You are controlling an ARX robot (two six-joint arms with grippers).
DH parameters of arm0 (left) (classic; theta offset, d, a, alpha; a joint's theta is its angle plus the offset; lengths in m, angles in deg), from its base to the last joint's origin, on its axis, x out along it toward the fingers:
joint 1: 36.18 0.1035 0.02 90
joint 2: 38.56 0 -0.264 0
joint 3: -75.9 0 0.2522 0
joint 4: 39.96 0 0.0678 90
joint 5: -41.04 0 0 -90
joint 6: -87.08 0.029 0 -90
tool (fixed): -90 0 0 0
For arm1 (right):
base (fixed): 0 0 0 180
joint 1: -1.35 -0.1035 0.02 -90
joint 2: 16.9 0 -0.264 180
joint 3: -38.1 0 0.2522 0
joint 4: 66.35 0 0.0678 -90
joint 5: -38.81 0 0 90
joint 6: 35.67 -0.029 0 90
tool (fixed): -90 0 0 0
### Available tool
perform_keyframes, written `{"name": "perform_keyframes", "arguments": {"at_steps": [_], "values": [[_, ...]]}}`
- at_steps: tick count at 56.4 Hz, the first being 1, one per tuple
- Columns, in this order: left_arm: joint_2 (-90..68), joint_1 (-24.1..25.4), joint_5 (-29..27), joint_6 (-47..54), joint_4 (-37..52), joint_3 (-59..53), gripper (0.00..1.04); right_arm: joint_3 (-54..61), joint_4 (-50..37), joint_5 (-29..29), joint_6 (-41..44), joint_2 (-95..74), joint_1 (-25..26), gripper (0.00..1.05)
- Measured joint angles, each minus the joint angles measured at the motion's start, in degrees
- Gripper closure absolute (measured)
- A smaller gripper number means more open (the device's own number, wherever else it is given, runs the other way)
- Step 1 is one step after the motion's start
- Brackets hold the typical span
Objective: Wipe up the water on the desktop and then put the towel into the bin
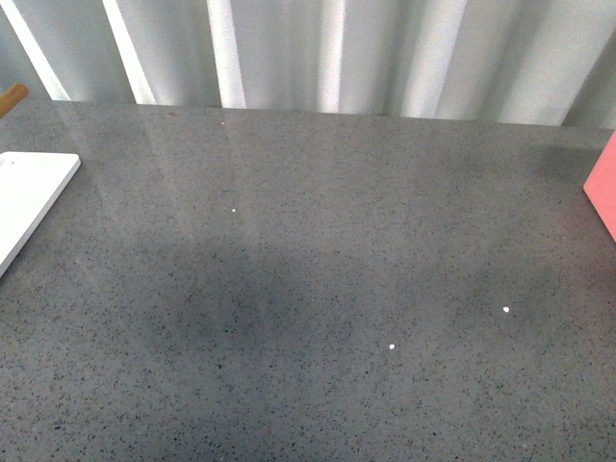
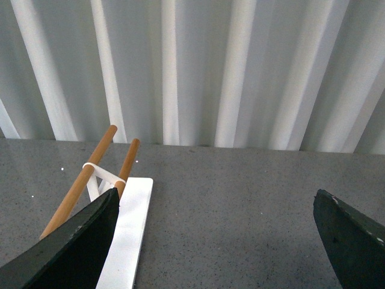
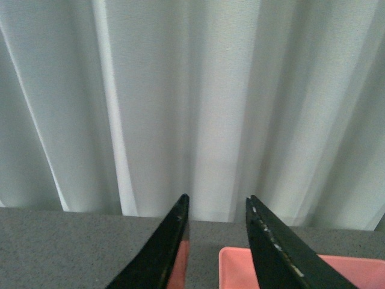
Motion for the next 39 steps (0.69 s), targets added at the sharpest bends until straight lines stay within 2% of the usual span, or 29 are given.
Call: {"name": "perform_keyframes", "arguments": {"at_steps": [6,26,31,39], "values": [[0.04,0.0,0.07,0.0,0.0,0.0,0.07,7.65,-1.07,2.43,-0.07,4.5,-1.88,1.02],[0.04,0.0,0.04,0.0,0.0,0.0,0.07,20.44,1.22,6.73,-0.31,19.56,-6.4,1.02],[0.04,0.0,0.04,0.0,0.0,0.0,0.07,22.12,2.99,10.58,-0.28,22.99,-9.4,1.02],[0.04,0.0,0.04,0.0,0.0,0.0,0.07,24.09,5.79,10.64,-0.28,27.82,-10.95,1.02]]}}
